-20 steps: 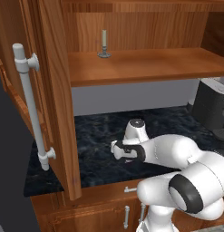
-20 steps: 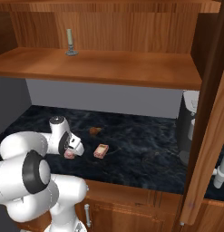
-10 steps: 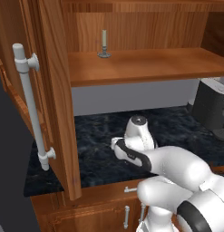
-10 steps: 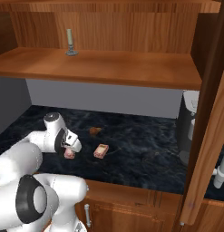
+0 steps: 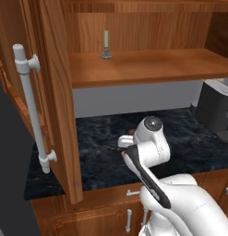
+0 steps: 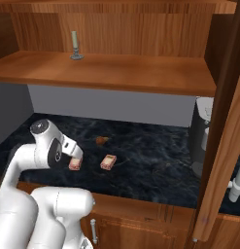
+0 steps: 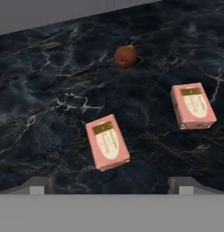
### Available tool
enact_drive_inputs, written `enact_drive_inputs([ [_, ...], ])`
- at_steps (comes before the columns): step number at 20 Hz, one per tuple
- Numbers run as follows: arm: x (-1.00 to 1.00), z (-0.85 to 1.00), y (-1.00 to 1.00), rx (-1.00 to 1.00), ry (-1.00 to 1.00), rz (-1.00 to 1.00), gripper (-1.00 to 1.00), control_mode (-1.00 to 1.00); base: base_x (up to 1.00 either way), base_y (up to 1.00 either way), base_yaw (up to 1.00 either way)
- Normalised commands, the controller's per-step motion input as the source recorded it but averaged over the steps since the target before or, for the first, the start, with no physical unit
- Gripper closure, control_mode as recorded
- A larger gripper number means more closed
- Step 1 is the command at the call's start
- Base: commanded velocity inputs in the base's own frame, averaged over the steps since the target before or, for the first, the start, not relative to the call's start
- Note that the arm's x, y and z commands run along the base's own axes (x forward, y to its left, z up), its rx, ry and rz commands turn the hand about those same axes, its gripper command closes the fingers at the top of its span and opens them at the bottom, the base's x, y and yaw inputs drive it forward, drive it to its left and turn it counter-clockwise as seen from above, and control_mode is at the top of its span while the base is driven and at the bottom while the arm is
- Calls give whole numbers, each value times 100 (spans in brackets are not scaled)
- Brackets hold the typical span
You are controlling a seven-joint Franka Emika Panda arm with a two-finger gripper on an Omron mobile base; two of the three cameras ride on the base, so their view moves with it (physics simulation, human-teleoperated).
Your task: Pick the bar soap and bar soap from the cabinet and place them on the counter.
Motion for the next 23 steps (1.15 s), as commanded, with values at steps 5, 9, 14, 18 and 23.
enact_drive_inputs([
  [5,-52,43,-36,1,-17,1,-100,-100,0,0,0],
  [9,-47,51,-35,1,-15,1,-100,-100,0,0,0],
  [14,-29,65,-28,3,-6,2,-100,-100,0,0,0],
  [18,-42,51,-25,4,0,2,-100,-100,0,0,0],
  [23,-49,43,-17,2,-3,2,-100,-100,0,0,0],
])
